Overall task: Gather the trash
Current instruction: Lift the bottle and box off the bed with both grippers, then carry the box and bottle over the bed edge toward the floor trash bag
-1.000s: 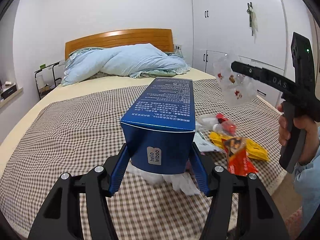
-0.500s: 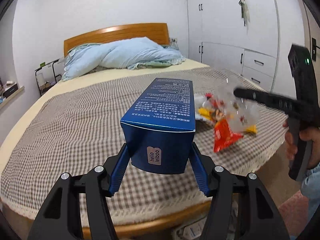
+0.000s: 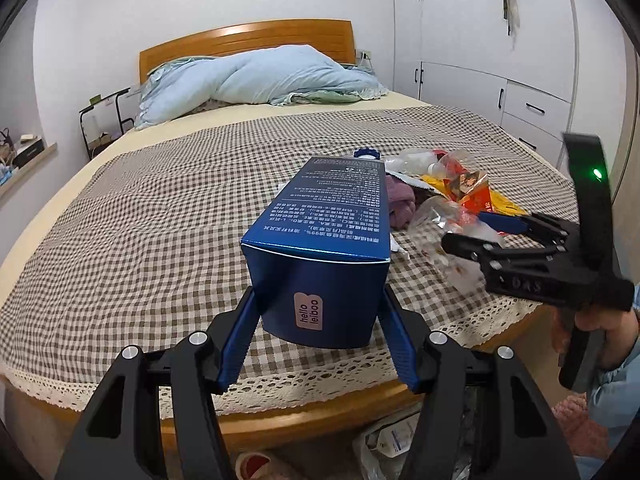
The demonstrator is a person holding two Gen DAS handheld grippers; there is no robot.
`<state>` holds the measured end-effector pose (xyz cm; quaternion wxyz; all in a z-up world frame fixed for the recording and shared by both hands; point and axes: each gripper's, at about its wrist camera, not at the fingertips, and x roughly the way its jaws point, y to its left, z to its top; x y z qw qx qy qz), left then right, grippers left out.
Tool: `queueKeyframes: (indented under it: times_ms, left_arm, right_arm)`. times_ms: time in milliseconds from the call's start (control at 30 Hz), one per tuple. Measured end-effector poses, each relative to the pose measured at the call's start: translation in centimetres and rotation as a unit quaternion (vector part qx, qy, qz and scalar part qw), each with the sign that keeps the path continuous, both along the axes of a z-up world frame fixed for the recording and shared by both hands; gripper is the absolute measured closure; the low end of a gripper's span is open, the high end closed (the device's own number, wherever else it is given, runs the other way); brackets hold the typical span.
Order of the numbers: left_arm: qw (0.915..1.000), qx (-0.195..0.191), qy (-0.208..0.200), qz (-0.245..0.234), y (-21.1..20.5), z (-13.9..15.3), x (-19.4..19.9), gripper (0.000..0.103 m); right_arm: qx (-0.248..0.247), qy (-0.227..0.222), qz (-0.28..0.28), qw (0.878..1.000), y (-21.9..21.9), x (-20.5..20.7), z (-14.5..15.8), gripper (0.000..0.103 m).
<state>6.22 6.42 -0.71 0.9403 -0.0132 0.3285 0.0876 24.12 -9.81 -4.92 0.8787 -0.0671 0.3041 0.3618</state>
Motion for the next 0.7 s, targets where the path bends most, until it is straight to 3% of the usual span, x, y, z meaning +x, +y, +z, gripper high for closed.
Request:
queueKeyframes:
  times_ms: [133, 400, 467, 700]
  left_arm:
    - [1.0, 0.0, -0.003, -0.004, -0.2, 0.0, 0.0, 0.046]
    - [1.0, 0.003, -0.001, -0.009, -0.8, -0.2, -0.2, 0.046]
    - [0.9999, 0.004, 0.001, -0.009, -0.8, -0.2, -0.2, 0.046]
    - [0.9998, 0.009, -0.002, -0.015, -1.0, 0.2, -1.2, 0.046]
  right_arm:
    - [0.023, -0.021, -0.009, 0.999, -1.5, -1.6, -0.3, 0.033]
    - [0.007, -0.022, -0.025, 0.999, -0.6, -1.1, -2.9, 0.033]
    - [0.011, -0.02, -0.027, 0.999, -0.4, -1.2, -3.0, 0.04]
    - [0.029, -0.025, -0.018, 0.999, -1.7, -3.1, -1.5, 0.042]
